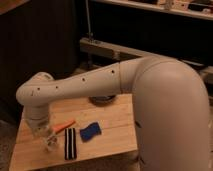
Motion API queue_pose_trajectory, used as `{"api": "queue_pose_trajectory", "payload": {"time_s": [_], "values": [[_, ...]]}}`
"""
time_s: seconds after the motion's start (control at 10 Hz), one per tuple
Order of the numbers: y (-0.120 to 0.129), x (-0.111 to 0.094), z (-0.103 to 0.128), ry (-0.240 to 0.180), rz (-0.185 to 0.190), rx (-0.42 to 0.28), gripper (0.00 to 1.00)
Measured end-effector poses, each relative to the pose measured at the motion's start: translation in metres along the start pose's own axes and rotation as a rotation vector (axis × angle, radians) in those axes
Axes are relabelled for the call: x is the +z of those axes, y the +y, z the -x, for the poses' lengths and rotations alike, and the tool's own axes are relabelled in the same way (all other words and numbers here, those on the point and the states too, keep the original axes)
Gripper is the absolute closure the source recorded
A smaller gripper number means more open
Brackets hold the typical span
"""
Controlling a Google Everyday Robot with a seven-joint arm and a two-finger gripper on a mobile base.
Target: Knock the bottle over
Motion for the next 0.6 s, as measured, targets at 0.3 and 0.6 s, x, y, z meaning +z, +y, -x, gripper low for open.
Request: {"api": "queue_pose_trajectory", "payload": {"time_s": [0.3, 0.6], "values": [[-0.006, -0.007, -0.015, 0.009, -0.055, 0.065, 1.0], [-0.005, -0.018, -0.042, 0.024, -0.099, 0.157, 1.0]]}}
